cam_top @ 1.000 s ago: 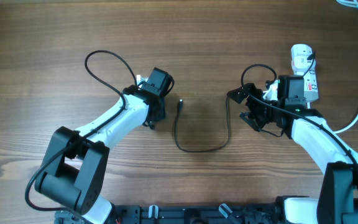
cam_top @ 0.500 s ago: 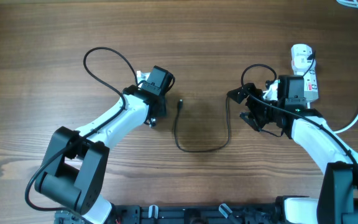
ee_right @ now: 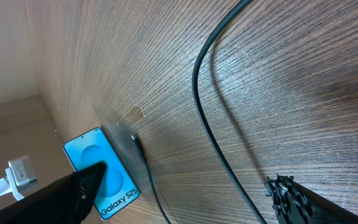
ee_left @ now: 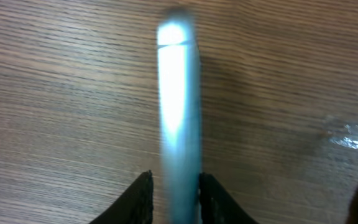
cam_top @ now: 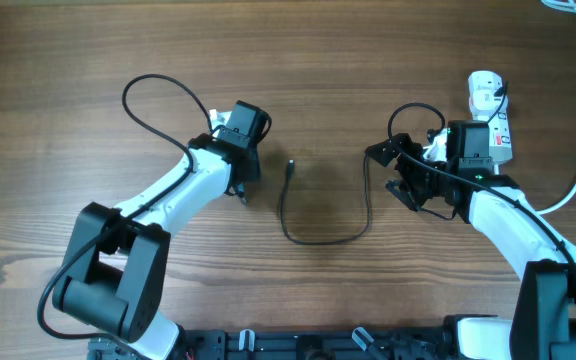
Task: Plug charger to phone and switch on socket
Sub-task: 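Hold the phone upright beside the cable end with the left gripper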
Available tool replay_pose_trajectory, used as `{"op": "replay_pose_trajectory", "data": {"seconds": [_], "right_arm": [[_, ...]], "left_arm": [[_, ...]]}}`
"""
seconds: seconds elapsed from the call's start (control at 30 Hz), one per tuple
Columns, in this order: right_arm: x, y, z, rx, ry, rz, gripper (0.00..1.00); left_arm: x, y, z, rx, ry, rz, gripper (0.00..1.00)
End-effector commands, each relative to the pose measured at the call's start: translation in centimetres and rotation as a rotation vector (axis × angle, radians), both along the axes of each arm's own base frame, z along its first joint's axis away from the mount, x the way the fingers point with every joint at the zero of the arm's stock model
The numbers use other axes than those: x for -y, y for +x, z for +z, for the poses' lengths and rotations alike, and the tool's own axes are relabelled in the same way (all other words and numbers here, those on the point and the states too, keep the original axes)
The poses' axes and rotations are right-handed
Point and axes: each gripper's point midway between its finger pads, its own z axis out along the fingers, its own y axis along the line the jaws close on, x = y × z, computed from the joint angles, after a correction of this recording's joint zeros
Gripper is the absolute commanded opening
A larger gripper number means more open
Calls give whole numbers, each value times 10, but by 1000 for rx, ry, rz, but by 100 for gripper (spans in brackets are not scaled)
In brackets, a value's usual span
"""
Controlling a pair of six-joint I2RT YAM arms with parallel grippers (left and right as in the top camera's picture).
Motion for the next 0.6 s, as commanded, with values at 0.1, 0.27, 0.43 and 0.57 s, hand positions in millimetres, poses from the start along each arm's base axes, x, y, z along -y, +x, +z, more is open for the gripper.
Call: {"op": "replay_pose_trajectory", "data": {"seconds": [0.1, 0.27, 0.43, 0.57], "right_arm": [[1, 0, -2, 10, -17, 10, 100], [1, 0, -2, 10, -17, 10, 100], [1, 0, -2, 10, -17, 10, 100], [1, 0, -2, 10, -17, 10, 100]], "left_arm": [[-5, 1, 0, 5, 10, 14, 23], [-5, 2, 0, 11, 8, 14, 18], [-4, 3, 0, 17, 5, 14, 18], [-2, 3, 0, 12, -7, 10, 18]]}}
